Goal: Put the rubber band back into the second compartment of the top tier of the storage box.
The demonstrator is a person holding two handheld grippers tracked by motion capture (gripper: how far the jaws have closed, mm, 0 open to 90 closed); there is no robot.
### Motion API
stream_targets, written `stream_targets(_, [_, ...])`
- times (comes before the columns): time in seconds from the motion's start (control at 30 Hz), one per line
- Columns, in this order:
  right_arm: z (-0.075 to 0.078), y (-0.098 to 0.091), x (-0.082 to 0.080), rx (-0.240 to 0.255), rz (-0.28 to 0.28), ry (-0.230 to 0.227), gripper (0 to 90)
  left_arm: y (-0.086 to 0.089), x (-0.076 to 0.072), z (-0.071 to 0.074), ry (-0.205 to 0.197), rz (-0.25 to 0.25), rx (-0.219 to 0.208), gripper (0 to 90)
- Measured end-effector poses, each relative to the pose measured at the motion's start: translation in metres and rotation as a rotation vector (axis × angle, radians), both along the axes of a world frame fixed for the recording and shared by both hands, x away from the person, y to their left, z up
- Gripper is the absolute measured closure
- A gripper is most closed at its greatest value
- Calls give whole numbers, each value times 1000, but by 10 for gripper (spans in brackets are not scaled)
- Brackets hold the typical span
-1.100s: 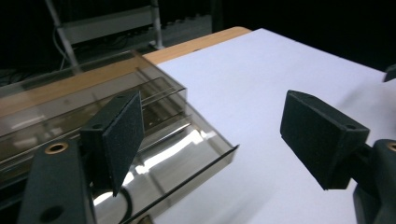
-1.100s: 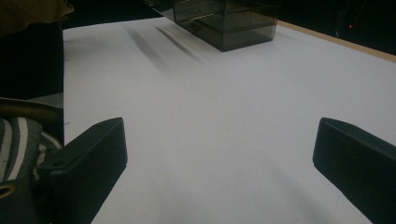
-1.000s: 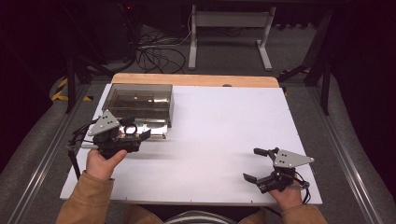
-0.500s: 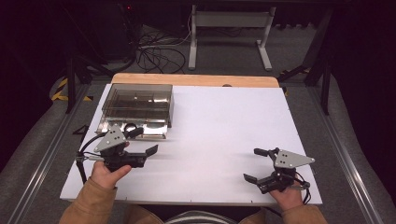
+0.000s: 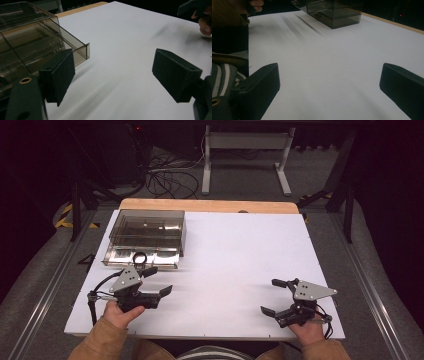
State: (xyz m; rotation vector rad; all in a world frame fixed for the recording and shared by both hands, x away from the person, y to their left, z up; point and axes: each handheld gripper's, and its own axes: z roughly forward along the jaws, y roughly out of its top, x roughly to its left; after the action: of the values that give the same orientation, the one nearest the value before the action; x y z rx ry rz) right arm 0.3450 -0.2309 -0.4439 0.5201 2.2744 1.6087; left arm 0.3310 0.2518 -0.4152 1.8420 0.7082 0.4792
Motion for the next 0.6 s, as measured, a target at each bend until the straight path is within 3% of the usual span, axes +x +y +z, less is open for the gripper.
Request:
stream_targets(0.17, [0, 0, 0, 0, 1, 1, 35, 2, -1, -10, 7, -5, -32, 189])
stream_targets(0.6, [0, 0, 0, 1, 1, 4, 36, 3, -2, -34, 1, -15, 12, 188])
